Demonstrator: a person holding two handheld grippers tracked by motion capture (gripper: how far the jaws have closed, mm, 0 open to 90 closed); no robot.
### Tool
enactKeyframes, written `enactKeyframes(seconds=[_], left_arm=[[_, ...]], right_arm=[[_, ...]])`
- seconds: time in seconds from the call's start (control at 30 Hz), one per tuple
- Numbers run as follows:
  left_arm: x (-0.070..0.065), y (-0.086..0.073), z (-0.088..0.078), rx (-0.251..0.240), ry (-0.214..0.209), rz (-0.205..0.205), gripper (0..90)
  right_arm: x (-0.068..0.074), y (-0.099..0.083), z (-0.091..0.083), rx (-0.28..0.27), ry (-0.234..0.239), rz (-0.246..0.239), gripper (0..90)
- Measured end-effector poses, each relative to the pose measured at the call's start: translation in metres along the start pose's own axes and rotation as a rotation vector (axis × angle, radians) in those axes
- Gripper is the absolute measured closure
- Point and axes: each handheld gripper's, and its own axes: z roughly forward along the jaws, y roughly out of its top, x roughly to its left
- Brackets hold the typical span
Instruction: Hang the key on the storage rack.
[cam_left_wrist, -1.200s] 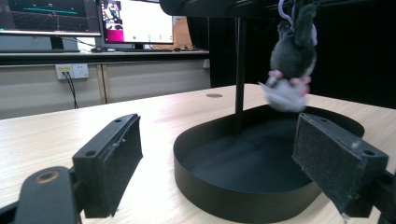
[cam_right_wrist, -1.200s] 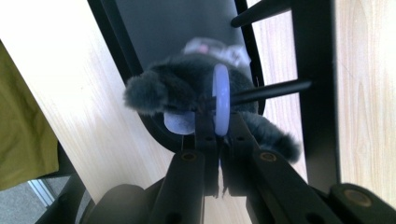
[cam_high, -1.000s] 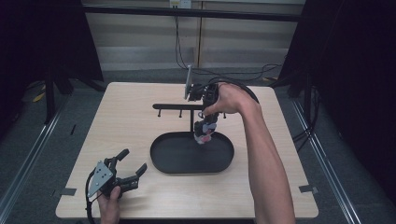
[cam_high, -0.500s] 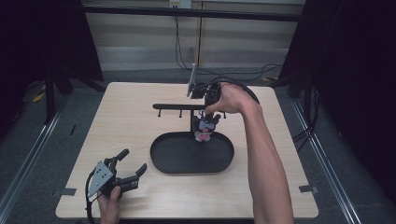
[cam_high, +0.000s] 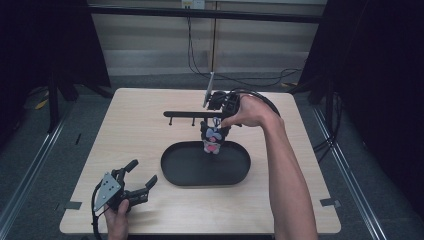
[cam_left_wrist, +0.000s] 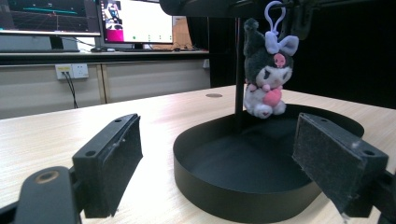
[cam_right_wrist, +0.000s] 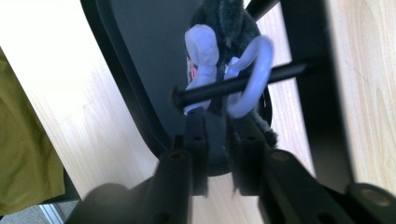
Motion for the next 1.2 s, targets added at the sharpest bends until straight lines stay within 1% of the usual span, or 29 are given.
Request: enactKeyframes(seconds=[0.03,0.07,0.1,0.13,0.17,0.23,0.3,0.33,0.37,0.4,0.43,0.47,0.5,0.53,0.6,0.63,0.67,0.73,0.77,0.8,1.0,1.07,1.1,1.13,1.2], left_arm=[[0.000,0.000,0.000,0.000,0.000,-0.001,15.3],[-0.001,0.000,0.000,-0.005,0.001,-0.008,15.3],[0.000,0.000,0.000,0.000,0.000,0.000,15.3],[0.000,0.000,0.000,-0.004,0.001,-0.002,15.4],[0.000,0.000,0.000,0.001,0.000,0.003,15.3],[0.000,0.000,0.000,-0.001,-0.001,0.004,15.3],[0.000,0.000,0.000,0.000,-0.001,0.004,15.4],[0.000,0.000,0.000,0.003,-0.002,0.005,15.3],[0.000,0.000,0.000,0.003,-0.002,0.005,15.3],[0.000,0.000,0.000,0.003,-0.002,0.004,15.3],[0.000,0.000,0.000,0.003,-0.002,0.005,15.3],[0.000,0.000,0.000,0.003,-0.002,0.005,15.3],[0.000,0.000,0.000,0.003,-0.002,0.004,15.4],[0.000,0.000,0.000,0.003,-0.002,0.005,15.3],[0.000,0.000,0.000,0.003,-0.002,0.004,15.3],[0.000,0.000,0.000,0.003,-0.002,0.005,15.3],[0.000,0.000,0.000,0.003,-0.002,0.005,15.4],[0.000,0.000,0.000,0.003,-0.002,0.004,15.3],[0.000,0.000,0.000,0.003,-0.002,0.004,15.4],[0.000,0.000,0.000,0.003,-0.002,0.004,15.3],[0.000,0.000,0.000,0.003,-0.002,0.005,15.4],[0.000,0.000,0.000,0.003,-0.002,0.005,15.4],[0.000,0.000,0.000,0.003,-0.002,0.005,15.4],[0.000,0.000,0.000,0.003,-0.002,0.005,15.4],[0.000,0.000,0.000,0.003,-0.002,0.005,15.3]], right_arm=[[0.001,-0.001,-0.001,-0.005,-0.007,-0.004,77.3],[0.002,-0.002,-0.003,-0.008,-0.007,0.002,76.9],[0.002,-0.004,-0.005,-0.022,-0.005,0.008,75.1],[0.003,-0.004,-0.006,-0.014,-0.008,0.013,73.5],[0.004,-0.006,-0.007,-0.033,-0.009,0.015,73.0],[0.007,-0.009,-0.008,-0.036,-0.007,0.016,71.0],[0.009,-0.012,-0.010,-0.040,-0.017,0.028,67.4],[0.010,-0.015,-0.010,-0.053,-0.017,0.039,66.6],[0.011,-0.016,-0.012,-0.051,-0.023,0.043,64.9],[0.012,-0.018,-0.011,-0.062,-0.013,0.053,62.2],[0.015,-0.020,-0.010,-0.071,0.002,0.049,61.3],[0.016,-0.020,-0.011,-0.072,0.000,0.044,61.1],[0.019,-0.021,-0.011,-0.093,-0.007,0.049,60.4],[0.021,-0.022,-0.011,-0.100,-0.006,0.046,60.1],[0.023,-0.024,-0.011,-0.121,0.002,0.048,58.3],[0.025,-0.026,-0.010,-0.141,0.007,0.056,54.9],[0.026,-0.027,-0.010,-0.150,0.010,0.067,53.7],[0.028,-0.030,-0.009,-0.178,0.013,0.071,53.2],[0.030,-0.031,-0.008,-0.186,0.022,0.075,52.3],[0.032,-0.032,-0.007,-0.195,0.022,0.069,51.9],[0.043,-0.036,-0.003,-0.237,0.028,0.069,50.0],[0.048,-0.039,0.000,-0.254,0.028,0.066,47.0],[0.052,-0.040,0.003,-0.260,0.021,0.063,44.0],[0.054,-0.041,0.005,-0.268,0.004,0.052,43.1],[0.059,-0.043,0.009,-0.277,0.007,0.047,41.1]])
